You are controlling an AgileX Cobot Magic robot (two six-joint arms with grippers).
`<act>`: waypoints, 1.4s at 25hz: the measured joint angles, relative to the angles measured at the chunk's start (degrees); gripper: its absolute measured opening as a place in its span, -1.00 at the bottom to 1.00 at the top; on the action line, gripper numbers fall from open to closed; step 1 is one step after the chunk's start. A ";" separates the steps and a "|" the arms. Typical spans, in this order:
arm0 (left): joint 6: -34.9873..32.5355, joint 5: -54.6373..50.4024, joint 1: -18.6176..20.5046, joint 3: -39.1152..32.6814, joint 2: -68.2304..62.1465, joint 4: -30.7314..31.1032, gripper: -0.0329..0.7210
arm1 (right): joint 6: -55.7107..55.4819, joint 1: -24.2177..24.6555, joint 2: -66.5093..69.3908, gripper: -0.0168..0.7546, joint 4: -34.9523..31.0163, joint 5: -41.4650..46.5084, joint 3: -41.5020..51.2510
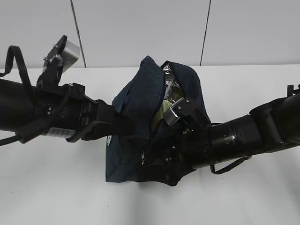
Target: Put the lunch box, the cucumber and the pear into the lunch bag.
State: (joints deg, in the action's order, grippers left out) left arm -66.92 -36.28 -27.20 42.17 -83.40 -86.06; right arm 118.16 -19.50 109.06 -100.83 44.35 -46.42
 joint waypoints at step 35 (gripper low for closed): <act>-0.02 -0.71 0.05 0.00 -0.41 -1.36 -0.95 | -8.63 -0.05 -1.91 -0.39 11.92 -5.25 -1.00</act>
State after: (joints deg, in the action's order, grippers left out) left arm -66.94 -36.99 -27.15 42.17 -83.80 -87.43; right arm 109.53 -19.55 107.15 -88.91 39.11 -47.42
